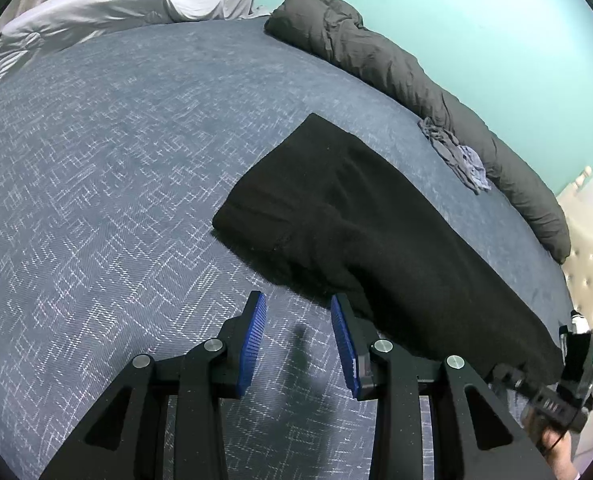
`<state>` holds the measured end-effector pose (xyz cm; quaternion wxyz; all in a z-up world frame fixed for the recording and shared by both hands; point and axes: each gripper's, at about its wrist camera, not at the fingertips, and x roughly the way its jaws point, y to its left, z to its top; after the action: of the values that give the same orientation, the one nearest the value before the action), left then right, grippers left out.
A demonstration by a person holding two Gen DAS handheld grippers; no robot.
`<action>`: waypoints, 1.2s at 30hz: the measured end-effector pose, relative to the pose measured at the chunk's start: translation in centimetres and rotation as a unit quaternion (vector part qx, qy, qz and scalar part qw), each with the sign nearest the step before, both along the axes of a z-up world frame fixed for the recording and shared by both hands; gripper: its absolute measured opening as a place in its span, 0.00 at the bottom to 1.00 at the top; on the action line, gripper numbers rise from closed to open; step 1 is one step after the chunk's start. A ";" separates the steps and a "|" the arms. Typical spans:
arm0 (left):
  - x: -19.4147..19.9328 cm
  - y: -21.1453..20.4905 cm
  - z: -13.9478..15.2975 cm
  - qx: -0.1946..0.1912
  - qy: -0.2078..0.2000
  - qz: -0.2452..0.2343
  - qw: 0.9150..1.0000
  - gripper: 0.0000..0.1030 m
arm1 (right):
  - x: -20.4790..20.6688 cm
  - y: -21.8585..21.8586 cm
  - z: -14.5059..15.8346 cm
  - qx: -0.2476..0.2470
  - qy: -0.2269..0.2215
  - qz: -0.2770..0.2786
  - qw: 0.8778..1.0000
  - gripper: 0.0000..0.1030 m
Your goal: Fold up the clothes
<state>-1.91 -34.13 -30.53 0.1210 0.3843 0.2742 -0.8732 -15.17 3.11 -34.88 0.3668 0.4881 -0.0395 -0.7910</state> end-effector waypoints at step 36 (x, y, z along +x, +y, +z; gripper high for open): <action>-0.3 0.6 0.2 -0.007 -0.002 -0.010 1.000 0.36 | -1.5 -3.4 2.1 -0.020 0.014 0.010 1.000 0.44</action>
<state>-2.24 -33.55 -30.32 0.1156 0.3879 0.2644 -0.8754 -16.64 -0.26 -32.77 0.3847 0.4700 -0.0459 -0.7931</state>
